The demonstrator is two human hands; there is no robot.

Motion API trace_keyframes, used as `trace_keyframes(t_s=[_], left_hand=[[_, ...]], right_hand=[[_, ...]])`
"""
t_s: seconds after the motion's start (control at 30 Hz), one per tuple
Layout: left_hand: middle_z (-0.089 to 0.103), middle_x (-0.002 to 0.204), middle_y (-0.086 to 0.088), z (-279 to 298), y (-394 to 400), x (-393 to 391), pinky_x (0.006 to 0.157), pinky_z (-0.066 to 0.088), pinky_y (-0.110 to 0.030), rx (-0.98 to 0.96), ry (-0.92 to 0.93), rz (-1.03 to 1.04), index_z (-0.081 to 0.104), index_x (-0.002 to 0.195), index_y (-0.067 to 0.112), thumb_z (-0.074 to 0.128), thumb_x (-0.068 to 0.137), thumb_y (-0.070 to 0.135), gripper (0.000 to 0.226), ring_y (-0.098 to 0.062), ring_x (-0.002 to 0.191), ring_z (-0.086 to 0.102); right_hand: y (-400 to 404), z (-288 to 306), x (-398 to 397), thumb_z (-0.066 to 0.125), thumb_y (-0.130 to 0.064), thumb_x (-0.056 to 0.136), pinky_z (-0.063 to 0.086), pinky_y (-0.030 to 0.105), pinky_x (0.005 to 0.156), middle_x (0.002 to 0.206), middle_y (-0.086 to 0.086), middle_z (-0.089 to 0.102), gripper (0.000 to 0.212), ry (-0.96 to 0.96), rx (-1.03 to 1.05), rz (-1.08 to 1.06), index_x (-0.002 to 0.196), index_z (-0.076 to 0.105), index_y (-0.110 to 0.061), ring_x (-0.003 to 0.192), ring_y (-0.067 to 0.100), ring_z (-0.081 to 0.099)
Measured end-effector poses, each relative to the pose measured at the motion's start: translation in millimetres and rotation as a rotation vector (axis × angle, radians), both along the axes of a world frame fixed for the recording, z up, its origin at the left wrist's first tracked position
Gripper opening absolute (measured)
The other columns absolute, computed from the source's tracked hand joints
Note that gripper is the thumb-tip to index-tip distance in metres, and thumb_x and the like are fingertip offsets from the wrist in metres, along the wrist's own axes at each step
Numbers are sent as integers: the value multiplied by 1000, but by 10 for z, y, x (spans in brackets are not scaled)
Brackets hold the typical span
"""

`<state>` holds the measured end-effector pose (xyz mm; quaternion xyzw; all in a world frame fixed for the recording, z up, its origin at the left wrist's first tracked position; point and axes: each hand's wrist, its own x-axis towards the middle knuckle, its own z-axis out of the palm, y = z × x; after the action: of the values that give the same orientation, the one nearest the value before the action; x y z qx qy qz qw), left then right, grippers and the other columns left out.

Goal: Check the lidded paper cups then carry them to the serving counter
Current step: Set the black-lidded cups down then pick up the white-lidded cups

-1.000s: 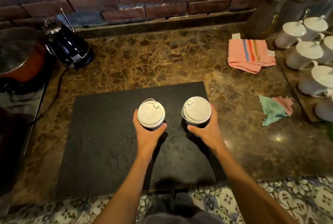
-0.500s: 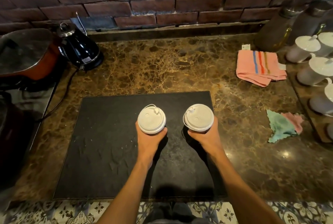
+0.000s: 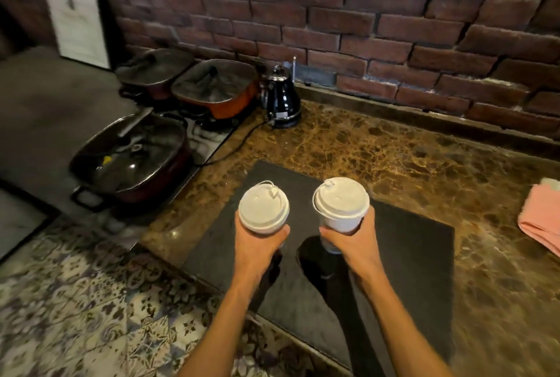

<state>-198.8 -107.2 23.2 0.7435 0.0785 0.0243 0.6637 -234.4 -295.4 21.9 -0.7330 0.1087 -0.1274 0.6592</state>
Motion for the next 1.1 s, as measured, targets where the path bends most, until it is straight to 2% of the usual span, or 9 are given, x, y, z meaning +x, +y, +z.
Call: trace_keyframes(t_s=[0.1, 0.23, 0.33, 0.5, 0.63, 0.7, 0.8, 1.0, 1.1], left_hand=[[54, 136, -1, 150, 635, -149, 107, 38, -28, -15, -36, 113, 39, 145, 9, 90, 65, -4, 95, -18, 129, 51], [55, 135, 1, 318, 1649, -536, 106, 39, -27, -29, -93, 288, 40, 144, 14, 92, 64, 2, 96, -14, 126, 51], [56, 133, 3, 419, 2480, -911, 98, 43, -16, -44, -144, 404, 42, 141, 17, 90, 65, -1, 92, -11, 123, 54], [54, 123, 18, 583, 3905, -1732, 81, 43, 1, -11, -246, 607, 42, 136, 23, 86, 69, -6, 85, 25, 101, 55], [56, 133, 1, 680, 4865, -2498, 83, 48, -5, 22, -270, 812, 40, 143, 18, 92, 65, 23, 94, -11, 119, 57], [58, 136, -10, 716, 5269, -2915, 85, 51, -10, 67, -287, 916, 42, 145, 11, 87, 61, 38, 99, -18, 120, 60], [61, 131, -4, 761, 5778, -3560, 77, 48, -4, 100, -280, 1076, 44, 144, 9, 84, 64, 21, 91, 12, 106, 61], [61, 122, 8, 777, 6600, -4796, 78, 47, -4, 194, -281, 1467, 47, 134, 12, 86, 71, -5, 77, 19, 102, 59], [54, 123, 14, 776, 6934, -5322, 82, 45, -3, 266, -262, 1621, 39, 135, 20, 89, 70, 0, 84, 22, 105, 54]], right_hand=[[570, 155, 98, 88, -26, 57, 45, 25, 104, 139, -1, 52, 99, -9, -13, 135, 141, 35, -23, 126, 8, 53], [1608, 344, 101, 85, -12, 55, 48, 8, 86, 126, -18, 53, 89, -57, 2, 270, 127, 38, -36, 112, -13, 55], [2497, 456, -44, 87, -19, 52, 48, 8, 88, 126, -19, 51, 90, -85, 9, 386, 124, 37, -39, 113, -12, 54], [4068, 593, -398, 88, -11, 55, 48, 18, 90, 128, -13, 56, 91, -121, 30, 627, 123, 39, -46, 116, -1, 57], [5344, 698, -823, 91, -3, 62, 47, 4, 83, 126, -13, 56, 93, -125, 60, 872, 133, 37, -30, 113, 4, 57], [5932, 729, -1081, 90, -1, 65, 49, 10, 89, 129, -8, 56, 91, -133, 63, 993, 134, 37, -30, 116, 9, 57], [6734, 760, -1496, 93, -11, 62, 51, 30, 97, 137, -1, 55, 96, -134, 78, 1175, 139, 38, -28, 123, 16, 56], [8245, 721, -2448, 93, -15, 63, 55, 24, 88, 132, -5, 59, 95, -65, 151, 1544, 141, 40, -29, 118, 11, 60], [8925, 683, -2969, 92, -9, 64, 53, 13, 81, 128, -10, 59, 92, -63, 165, 1694, 138, 41, -29, 111, -7, 60]])
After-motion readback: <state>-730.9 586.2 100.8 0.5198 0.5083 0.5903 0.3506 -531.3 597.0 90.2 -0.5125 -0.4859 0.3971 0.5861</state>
